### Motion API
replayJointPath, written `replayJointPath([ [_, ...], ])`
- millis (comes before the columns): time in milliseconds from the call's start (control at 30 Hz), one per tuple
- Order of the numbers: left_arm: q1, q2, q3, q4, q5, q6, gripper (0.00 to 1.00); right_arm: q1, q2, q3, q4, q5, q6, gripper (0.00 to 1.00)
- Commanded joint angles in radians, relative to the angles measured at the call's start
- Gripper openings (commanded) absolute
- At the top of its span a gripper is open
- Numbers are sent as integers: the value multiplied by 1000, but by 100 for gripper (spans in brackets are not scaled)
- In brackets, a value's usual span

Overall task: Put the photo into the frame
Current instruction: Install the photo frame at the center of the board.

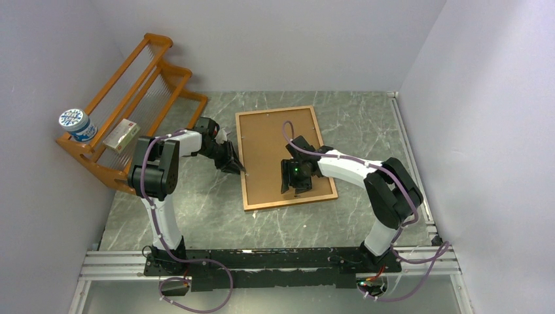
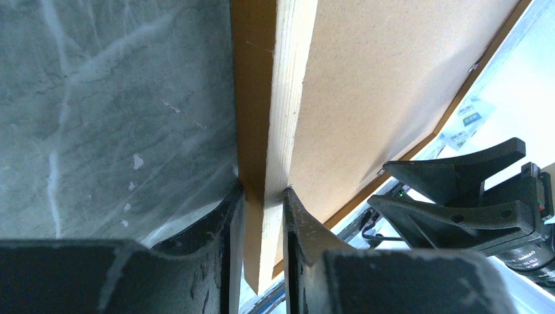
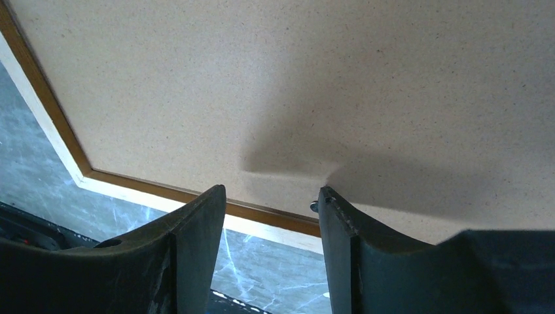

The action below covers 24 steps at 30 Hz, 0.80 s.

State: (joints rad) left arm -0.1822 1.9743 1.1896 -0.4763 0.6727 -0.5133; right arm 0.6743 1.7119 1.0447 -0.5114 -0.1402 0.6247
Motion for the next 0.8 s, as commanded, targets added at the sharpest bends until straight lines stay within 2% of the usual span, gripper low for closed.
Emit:
replayJointPath([
  [0, -20, 31, -10, -1, -27, 0, 19, 13, -12, -24, -44, -36, -33, 57],
  [233, -20, 33, -9, -4, -35, -2, 19, 14, -20, -41, -99, -58, -52, 57],
  [567, -20, 32, -9, -8, -41, 1, 19, 13, -12, 15, -201, 90, -43, 58],
  [767, -20, 29, -4, -12, -36, 2, 19, 12, -71, 54, -110, -30, -51, 60],
])
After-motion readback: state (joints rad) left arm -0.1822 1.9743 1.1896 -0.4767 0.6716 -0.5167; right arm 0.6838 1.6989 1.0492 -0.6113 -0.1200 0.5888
